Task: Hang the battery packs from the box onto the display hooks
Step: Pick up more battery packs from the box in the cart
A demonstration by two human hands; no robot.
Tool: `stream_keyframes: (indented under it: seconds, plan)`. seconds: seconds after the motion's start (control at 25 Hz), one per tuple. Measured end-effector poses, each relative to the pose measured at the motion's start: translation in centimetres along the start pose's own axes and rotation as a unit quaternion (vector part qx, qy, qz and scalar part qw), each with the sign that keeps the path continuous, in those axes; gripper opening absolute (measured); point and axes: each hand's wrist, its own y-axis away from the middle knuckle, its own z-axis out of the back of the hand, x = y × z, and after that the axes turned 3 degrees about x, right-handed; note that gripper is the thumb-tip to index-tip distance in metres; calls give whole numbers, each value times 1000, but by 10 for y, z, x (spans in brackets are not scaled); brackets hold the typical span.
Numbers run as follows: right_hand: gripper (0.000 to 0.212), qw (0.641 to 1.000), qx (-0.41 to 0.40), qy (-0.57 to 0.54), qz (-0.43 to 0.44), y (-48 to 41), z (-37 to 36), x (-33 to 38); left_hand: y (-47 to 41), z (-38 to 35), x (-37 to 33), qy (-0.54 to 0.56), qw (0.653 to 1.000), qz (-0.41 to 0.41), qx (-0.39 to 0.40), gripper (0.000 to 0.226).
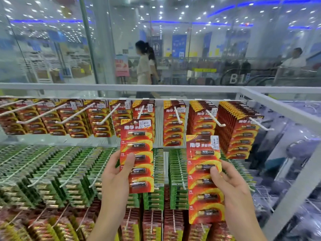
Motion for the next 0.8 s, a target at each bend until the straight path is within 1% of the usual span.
stream_keyframes:
  seconds: [0.16, 0.24, 0.28, 0.36, 0.44, 0.48, 0.6, 0.72, 0.8]
  plan:
    - [14, 999, -24, 11, 22, -3, 2, 6, -34, -7, 7, -20, 1000, 6, 13, 21]
    - [15, 998, -38, 28, 42, -4, 7, 12, -61, -12, 10, -33, 999, 13, 18, 25]
    - [19, 997, -49, 41, 51, -6, 11, 15, -75, -15, 13, -39, 999, 16, 22, 27]
    - [37, 993, -63, 74, 64, -12, 13, 21, -100, -20, 18, -49, 998, 19, 28, 26]
    - [53, 990, -76, 91, 79, -19, 18, 22, -122, -22, 24, -63, 998, 13, 17, 18]
    - [55, 988, -86, 100, 86, -19, 17, 24, -131, -24, 26, -70, 997, 11, 10, 15]
    - [38, 985, -85, 119, 97, -26, 23, 24, -156, -26, 31, -92, 996, 9, 6, 15]
    - [44, 984, -83, 132, 91, -27, 22, 24, -167, -27, 34, -99, 995, 5, -5, 16]
    - [32, 984, -88, 127, 92, -27, 21, 24, -168, -26, 39, -102, 995, -2, -7, 14]
